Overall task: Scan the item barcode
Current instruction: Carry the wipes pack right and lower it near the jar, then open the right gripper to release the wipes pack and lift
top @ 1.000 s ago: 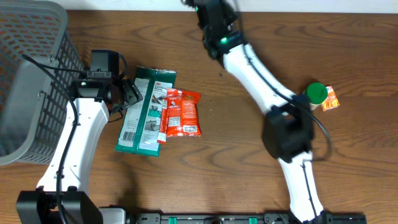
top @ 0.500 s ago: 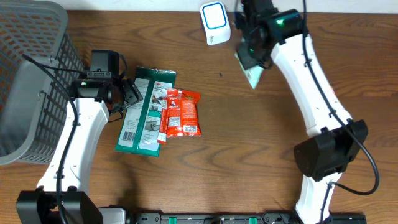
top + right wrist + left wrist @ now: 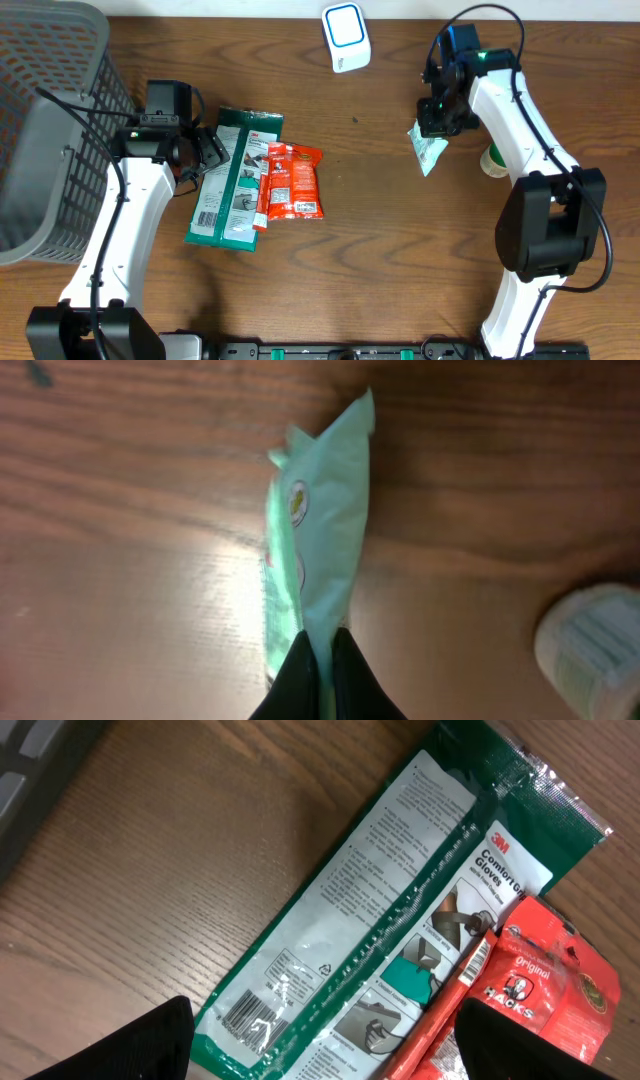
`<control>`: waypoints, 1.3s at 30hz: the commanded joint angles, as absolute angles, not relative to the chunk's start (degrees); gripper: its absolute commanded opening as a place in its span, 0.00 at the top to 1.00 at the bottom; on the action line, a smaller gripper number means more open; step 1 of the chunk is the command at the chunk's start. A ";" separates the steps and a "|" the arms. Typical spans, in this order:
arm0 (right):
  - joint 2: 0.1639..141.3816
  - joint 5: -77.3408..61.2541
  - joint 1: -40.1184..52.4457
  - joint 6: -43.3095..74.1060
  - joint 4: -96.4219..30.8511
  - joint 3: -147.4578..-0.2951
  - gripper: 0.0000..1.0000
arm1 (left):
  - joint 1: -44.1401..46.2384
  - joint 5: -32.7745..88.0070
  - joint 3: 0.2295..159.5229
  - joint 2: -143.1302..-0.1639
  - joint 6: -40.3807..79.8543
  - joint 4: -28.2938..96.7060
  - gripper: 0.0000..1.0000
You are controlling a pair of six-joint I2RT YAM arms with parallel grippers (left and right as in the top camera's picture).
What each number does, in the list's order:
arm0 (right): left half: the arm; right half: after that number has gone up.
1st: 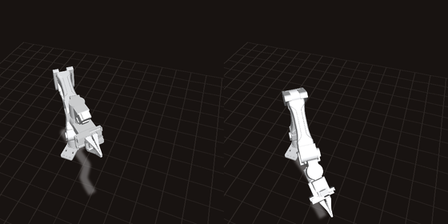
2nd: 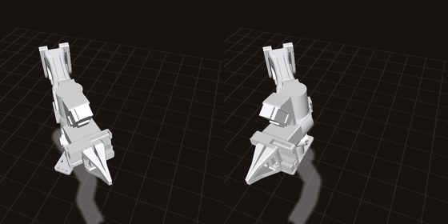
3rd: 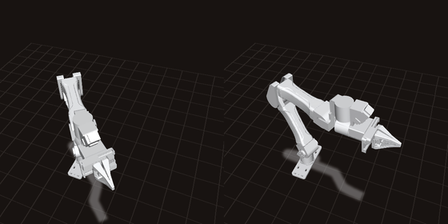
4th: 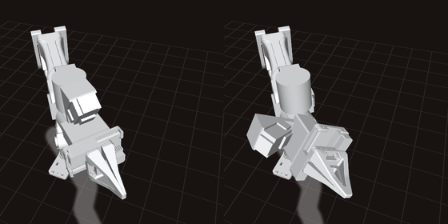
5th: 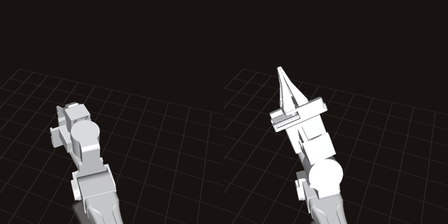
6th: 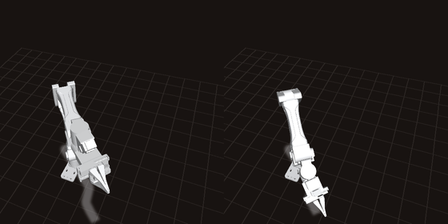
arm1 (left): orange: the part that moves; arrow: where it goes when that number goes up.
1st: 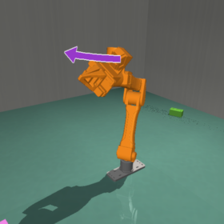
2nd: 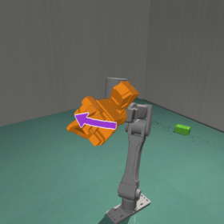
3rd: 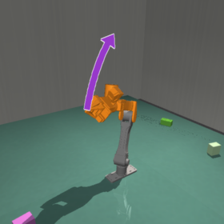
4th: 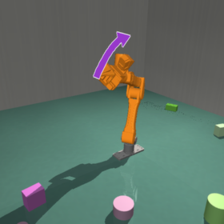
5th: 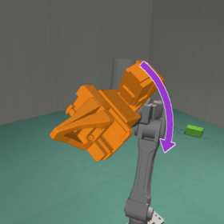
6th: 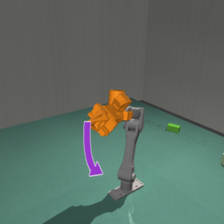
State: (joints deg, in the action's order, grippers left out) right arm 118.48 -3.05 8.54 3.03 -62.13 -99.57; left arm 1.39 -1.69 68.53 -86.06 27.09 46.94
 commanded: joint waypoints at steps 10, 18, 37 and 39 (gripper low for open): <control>118.02 6.17 8.23 4.12 -54.24 -88.92 0.73 | 1.30 -2.20 68.49 -85.73 26.61 47.13 0.16; 116.88 -1.32 8.88 3.86 -56.16 -94.87 0.58 | 1.30 -2.20 68.49 -85.73 26.61 47.11 0.16; 117.34 6.66 19.44 12.82 -35.48 -80.71 0.57 | 1.30 -2.20 68.49 -85.73 26.61 47.13 0.16; 117.34 8.97 19.40 12.82 -35.53 -80.71 0.57 | 1.30 -2.20 68.49 -85.73 26.63 47.13 0.16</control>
